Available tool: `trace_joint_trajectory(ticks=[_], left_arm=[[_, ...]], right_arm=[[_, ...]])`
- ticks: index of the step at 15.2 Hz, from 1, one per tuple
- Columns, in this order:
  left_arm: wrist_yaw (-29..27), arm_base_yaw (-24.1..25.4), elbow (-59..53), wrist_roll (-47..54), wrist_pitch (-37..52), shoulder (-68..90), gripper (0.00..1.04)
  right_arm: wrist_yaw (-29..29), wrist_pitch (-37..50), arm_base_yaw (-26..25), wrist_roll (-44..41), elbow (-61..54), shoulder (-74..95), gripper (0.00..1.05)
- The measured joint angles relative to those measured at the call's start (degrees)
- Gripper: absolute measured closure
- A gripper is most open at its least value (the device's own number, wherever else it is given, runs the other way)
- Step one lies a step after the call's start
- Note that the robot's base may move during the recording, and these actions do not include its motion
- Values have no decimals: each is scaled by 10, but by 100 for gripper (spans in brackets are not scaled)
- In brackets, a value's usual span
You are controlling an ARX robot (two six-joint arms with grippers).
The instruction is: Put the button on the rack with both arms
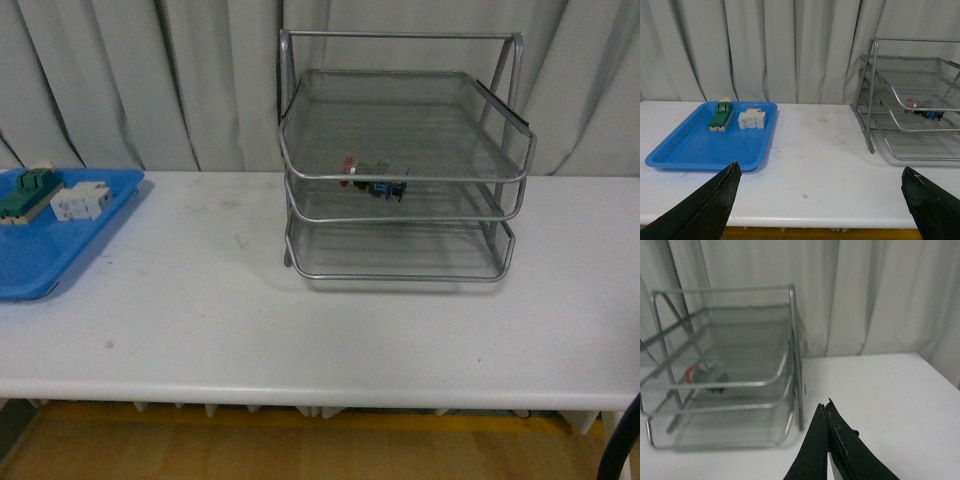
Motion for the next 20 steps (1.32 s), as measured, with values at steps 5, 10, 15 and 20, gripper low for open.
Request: trace_joint_trajectory(ticks=[5, 10, 15, 20], left_arm=[[0, 0, 0, 0, 0, 0, 7], [0, 0, 0, 0, 0, 0, 7], [0, 0, 0, 0, 0, 0, 7], [0, 0, 0, 0, 0, 0, 7]], right_arm=[[-56, -81, -48, -7, -87, -144, 103], [-60, -202, -65, -7, -130, -305, 103], [-60, -332, -65, -6, -144, -455, 103], [-60, -442, -65, -7, -144, -571, 103]])
